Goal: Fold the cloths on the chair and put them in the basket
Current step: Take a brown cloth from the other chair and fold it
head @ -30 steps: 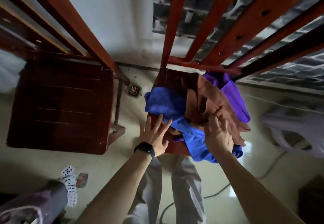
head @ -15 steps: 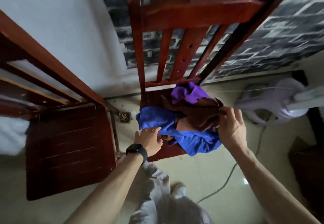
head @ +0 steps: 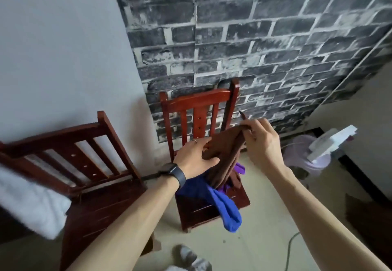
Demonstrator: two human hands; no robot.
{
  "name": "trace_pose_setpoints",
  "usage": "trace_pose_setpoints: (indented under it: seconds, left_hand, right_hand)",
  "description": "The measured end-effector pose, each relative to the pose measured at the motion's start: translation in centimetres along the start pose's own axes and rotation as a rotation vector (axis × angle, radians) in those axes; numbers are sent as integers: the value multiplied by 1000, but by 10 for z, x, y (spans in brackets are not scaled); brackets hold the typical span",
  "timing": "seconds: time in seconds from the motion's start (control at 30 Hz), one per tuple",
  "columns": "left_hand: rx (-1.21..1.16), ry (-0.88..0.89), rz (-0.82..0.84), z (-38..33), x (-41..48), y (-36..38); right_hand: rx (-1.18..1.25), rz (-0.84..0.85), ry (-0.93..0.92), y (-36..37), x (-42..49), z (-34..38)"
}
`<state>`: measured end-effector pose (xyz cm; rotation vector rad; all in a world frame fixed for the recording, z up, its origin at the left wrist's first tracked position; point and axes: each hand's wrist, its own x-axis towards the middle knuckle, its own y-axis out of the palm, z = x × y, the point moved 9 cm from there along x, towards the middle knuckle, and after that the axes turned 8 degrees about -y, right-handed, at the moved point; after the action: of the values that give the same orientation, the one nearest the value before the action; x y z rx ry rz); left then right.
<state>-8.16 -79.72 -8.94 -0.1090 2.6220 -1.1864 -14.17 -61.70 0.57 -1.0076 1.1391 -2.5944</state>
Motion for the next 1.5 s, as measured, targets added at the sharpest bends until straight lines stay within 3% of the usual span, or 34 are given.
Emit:
trace_pose_setpoints:
  seconds: [0.07,0.2,0.33,0.43,0.53,0.67,0.8,0.93,1.07,1.17,1.27,1.4,1.5]
  left_hand:
    - [52,38,1,-27,-9,-15]
    - [-113,30,7,-65,-25,-46]
    - [-60,41,-142,-94,-48,-91]
    - [-253,61,-237,-106,-63,-131]
    - [-347,111,-295,-117,-79,-162]
    - [-483,121,-254,-117,-95,-183]
    - [-621,100,-187,-106,-116,-211]
    - [-754,52,-182,-89,-135,-258]
    - [-841,-13,-141,-57,-162,-280]
    - [-578,-218,-73,7,-179,-240]
    - [-446,-376,116,71,-196,-173]
    - [-537,-361,27,105,-204,-145]
    - [-724,-440,-97,138,-209,-141]
  right_hand:
    - [0,-48,-31,-24,12,25]
    - [27,-131,-74,-68,27,74]
    - [51,-203,-78,-106,21,105]
    - [164,-255,39,-126,13,102]
    - [365,-171,261,-112,-10,87]
    - [638,46,598,-49,-65,71]
    - [872,318,748,22,-114,88]
    - [822,488,593,53,-118,131]
    - [784,305,487,49,-88,179]
    - [733,236,441,51,-69,202]
    - [641,313,419,70,-62,217]
    - [799,483,595,108,-88,232]
    - [1263,500,894,124,-121,243]
